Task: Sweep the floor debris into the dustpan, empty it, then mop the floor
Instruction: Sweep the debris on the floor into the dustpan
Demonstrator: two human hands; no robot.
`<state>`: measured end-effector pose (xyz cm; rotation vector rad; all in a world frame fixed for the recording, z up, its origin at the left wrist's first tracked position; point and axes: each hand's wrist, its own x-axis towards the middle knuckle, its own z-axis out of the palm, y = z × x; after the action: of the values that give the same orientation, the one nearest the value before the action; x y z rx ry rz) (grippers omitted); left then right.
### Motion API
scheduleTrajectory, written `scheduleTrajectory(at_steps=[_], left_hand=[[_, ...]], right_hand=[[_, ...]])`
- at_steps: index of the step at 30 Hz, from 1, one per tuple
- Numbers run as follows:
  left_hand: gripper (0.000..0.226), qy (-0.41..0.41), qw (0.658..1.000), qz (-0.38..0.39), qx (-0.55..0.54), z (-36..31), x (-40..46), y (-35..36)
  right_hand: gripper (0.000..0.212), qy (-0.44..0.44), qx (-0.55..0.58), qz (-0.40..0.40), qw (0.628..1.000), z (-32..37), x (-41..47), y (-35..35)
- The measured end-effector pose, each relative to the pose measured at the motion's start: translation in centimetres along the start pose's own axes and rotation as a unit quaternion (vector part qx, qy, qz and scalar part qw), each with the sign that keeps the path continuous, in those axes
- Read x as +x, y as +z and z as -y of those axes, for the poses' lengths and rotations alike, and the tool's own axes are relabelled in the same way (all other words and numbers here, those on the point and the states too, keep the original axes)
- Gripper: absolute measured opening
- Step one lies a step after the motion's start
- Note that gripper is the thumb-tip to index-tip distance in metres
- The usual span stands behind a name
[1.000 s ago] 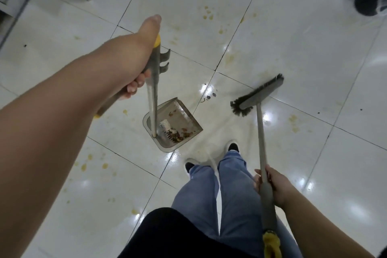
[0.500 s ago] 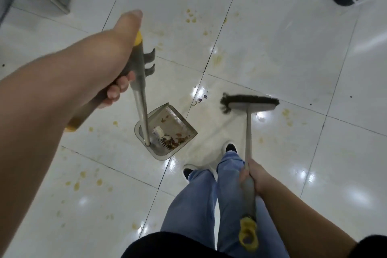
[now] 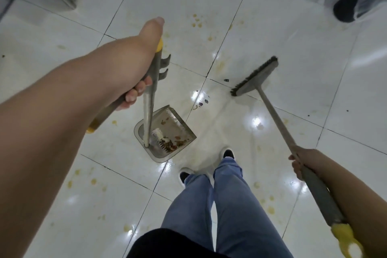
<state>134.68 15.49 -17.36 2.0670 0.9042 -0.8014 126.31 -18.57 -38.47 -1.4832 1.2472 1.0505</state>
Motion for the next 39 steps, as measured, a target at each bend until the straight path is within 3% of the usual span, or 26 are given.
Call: scheduleTrajectory(at_steps=[2, 4, 8, 10, 13, 18, 20, 23, 25, 27, 29, 31, 39], left_hand=[[0.072, 0.003, 1.000, 0.008, 0.014, -0.4, -0.2, 0.2], [0.072, 0.002, 1.000, 0.013, 0.008, -0.8, -0.4, 0.3], [0.072, -0.017, 1.000, 0.001, -0.004, -1.4, -0.7, 0.7], [0.072, -0.018, 1.000, -0.008, -0.006, -1.5, -0.7, 0.9], [0.071, -0.015, 1.000, -0.015, -0.011, -1.4, -0.3, 1.1], [0.071, 0.001, 1.000, -0.013, -0.017, -1.3, 0.2, 0.9], [0.071, 0.001, 1.000, -0.013, -0.013, -1.1, 0.2, 0.6], [0.073, 0.001, 1.000, -0.023, -0.010, -0.2, 0.1, -0.2], [0.074, -0.005, 0.999, -0.034, -0.007, 0.7, -0.2, -1.0], [0.075, -0.017, 0.999, -0.041, 0.006, 1.9, -0.7, -1.8], [0.075, -0.028, 0.998, -0.050, 0.013, 3.2, -1.2, -2.4], [0.075, -0.028, 0.998, -0.056, 0.018, 4.5, -1.6, -2.6], [0.073, -0.046, 0.997, -0.058, -0.026, 9.3, -2.4, -5.7]], right_hand=[[0.020, -0.060, -0.080, -0.057, 0.993, 1.9, 0.3, 0.1], [0.009, -0.100, -0.105, -0.039, 0.989, 4.7, 0.8, 0.8], [0.010, -0.118, -0.089, 0.017, 0.989, 10.0, 2.5, 3.5], [0.003, -0.103, -0.111, 0.019, 0.988, 11.8, 4.1, 5.0], [0.014, -0.047, -0.081, 0.050, 0.994, 12.7, 5.6, 7.3], [0.018, 0.015, -0.130, 0.085, 0.988, 8.7, 3.8, 10.6], [0.012, 0.006, -0.211, 0.098, 0.973, 6.0, 1.9, 11.2], [0.004, -0.038, -0.428, 0.137, 0.893, 1.2, -1.6, 11.7], [0.021, 0.000, -0.398, 0.197, 0.896, -0.4, -3.6, 11.3], [0.030, 0.073, -0.294, 0.230, 0.925, 0.0, -5.5, 10.2], [0.029, 0.120, -0.196, 0.240, 0.943, 0.9, -6.8, 8.7], [0.021, 0.092, -0.196, 0.235, 0.948, 1.1, -8.3, 7.6], [0.021, 0.017, -0.226, 0.125, 0.966, 3.8, -9.6, 5.2]])
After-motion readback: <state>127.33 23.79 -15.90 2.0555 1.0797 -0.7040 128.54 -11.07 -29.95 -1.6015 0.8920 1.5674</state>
